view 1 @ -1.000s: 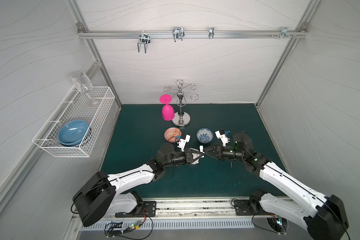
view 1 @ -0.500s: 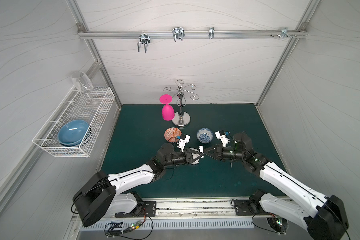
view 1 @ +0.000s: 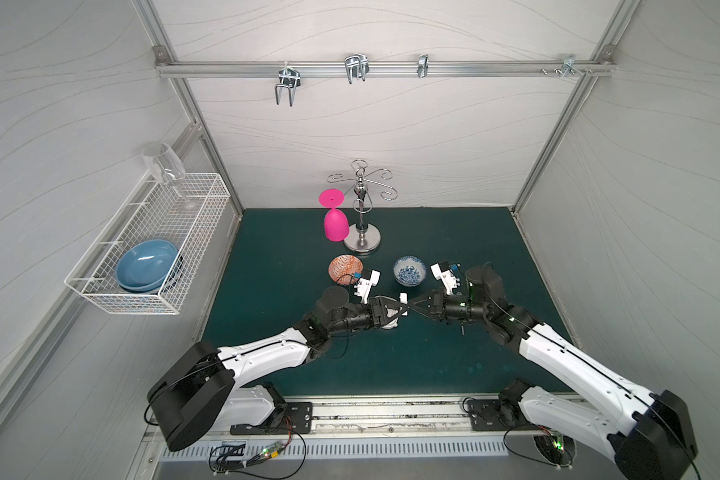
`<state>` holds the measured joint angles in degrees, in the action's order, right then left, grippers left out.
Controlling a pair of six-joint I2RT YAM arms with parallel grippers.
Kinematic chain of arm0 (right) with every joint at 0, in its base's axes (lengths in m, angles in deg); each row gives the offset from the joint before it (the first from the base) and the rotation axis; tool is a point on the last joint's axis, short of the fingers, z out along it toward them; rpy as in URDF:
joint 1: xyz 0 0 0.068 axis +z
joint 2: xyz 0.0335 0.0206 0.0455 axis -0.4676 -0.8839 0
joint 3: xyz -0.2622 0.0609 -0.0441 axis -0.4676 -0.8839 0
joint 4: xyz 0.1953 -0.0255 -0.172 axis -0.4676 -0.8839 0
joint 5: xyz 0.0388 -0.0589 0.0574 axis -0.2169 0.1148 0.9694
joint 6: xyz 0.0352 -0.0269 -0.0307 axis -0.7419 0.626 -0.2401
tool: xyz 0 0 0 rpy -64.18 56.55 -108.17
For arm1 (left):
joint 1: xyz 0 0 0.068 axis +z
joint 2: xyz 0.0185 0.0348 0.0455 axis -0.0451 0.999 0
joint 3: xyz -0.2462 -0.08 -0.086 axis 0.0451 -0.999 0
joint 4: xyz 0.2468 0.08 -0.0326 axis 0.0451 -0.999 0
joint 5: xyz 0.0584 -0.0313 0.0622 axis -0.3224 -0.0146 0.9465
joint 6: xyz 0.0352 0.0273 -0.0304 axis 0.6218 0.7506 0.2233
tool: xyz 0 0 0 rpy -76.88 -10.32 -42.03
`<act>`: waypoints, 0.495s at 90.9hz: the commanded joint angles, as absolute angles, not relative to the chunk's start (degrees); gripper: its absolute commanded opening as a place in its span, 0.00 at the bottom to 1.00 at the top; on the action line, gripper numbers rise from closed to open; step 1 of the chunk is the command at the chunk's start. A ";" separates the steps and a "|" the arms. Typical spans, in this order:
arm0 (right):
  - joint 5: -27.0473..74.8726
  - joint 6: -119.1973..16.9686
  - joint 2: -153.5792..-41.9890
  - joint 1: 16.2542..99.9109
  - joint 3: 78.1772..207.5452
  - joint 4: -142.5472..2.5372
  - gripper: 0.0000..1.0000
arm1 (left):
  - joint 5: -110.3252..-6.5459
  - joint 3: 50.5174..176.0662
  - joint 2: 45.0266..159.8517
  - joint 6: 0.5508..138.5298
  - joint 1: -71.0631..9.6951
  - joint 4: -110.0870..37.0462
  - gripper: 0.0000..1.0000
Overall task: Remove the battery from the alarm
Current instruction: Pick up the cover from the center of the board, then install the cover on the alarm.
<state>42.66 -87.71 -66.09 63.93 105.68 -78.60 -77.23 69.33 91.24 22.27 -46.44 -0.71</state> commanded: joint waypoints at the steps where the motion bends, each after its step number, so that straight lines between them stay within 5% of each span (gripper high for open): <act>1: 38.71 -80.80 -65.68 62.85 110.15 -91.11 0.01 | -77.69 68.23 89.38 23.80 -43.42 -1.30 0.48; 11: 33.64 -74.79 -66.71 62.13 112.96 -99.69 0.00 | -78.21 67.03 86.99 26.78 -38.09 -7.22 0.55; 45: 33.24 -72.28 -70.34 58.24 109.88 -99.29 0.00 | -76.66 75.51 96.18 47.01 -29.27 -30.74 0.53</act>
